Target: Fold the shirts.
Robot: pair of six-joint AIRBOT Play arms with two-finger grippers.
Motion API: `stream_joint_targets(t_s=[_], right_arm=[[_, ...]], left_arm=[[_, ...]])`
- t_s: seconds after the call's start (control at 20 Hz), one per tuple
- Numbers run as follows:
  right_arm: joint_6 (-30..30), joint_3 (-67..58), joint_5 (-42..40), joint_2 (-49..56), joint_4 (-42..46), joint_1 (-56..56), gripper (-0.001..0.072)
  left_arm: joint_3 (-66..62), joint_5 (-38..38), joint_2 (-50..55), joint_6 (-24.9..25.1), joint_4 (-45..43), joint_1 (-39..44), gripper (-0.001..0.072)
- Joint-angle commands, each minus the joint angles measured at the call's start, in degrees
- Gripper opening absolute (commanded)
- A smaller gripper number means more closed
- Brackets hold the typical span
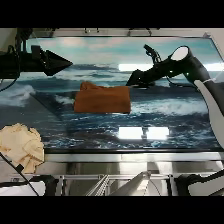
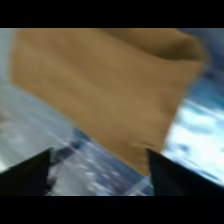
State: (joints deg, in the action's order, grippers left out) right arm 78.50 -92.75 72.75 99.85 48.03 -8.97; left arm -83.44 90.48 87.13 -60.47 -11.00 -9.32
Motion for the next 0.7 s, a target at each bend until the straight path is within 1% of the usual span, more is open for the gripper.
stream_joint_targets(t_s=[0.0, 0.1, 0.3, 0.45, 0.6, 0.65], right_arm=[[3.4, 2.7, -2.1, 1.4, 8.3, 3.4, 0.0704], [3.0, 2.7, -2.8, 5.5, 6.0, 2.8, 0.0704], [-1.7, 2.7, -3.1, 13.7, -4.1, 0.6, 0.0704], [-8.9, 2.7, -3.8, 17.2, -14.9, -1.3, 0.0704], [-14.1, 2.7, -5.3, 18.4, -23.5, -2.9, 0.0701], [-15.2, 2.6, -5.4, 18.4, -26.1, -3.0, 0.0636]], left_arm=[[3.0, -0.8, -0.1, 1.1, 0.1, 0.1, 0.0013], [3.7, -0.7, -0.1, 1.6, 0.1, 0.1, 0.0013], [3.8, -0.7, -0.1, 2.1, 0.0, 0.1, 0.0013], [3.8, -0.7, -0.1, 2.6, 0.0, 0.1, 0.0013], [3.8, -0.7, -0.1, 2.6, 0.0, 0.1, 0.0013], [3.8, -0.7, -0.1, 2.6, 0.0, 0.1, 0.0013]])
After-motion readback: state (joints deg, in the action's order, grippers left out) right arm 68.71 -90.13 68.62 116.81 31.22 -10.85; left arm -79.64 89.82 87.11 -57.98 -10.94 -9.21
